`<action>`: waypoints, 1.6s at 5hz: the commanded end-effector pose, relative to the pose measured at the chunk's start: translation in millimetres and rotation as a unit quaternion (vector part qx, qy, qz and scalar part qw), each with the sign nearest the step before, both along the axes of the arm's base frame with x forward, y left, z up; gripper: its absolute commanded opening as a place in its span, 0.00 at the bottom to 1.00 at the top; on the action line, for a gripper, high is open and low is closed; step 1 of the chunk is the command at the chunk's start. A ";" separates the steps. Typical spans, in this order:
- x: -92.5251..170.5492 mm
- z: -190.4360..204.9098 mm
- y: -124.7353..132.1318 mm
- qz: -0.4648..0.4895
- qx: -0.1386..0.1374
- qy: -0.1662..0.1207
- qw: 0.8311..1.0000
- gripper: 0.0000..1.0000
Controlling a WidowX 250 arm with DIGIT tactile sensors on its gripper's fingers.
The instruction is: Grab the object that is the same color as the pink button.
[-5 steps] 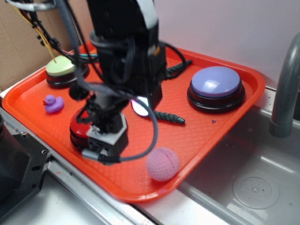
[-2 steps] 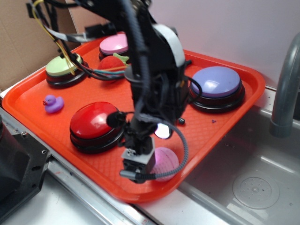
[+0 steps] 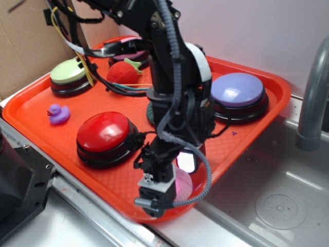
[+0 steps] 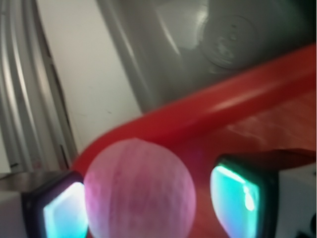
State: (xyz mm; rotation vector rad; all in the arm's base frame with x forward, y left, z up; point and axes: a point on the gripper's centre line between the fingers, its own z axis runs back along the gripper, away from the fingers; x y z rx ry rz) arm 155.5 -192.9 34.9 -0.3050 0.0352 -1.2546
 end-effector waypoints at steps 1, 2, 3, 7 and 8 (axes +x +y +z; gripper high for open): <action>-14.4 -3.0 6.2 0.019 -0.016 -0.001 1.000 0.00; -17.9 -1.8 9.2 0.039 0.011 -0.002 0.999 0.00; -16.2 23.0 20.2 0.119 0.053 -0.012 0.991 0.00; -8.7 195.3 117.8 0.515 0.166 -0.126 0.832 0.00; -12.2 202.2 135.8 0.620 0.162 -0.137 0.755 0.00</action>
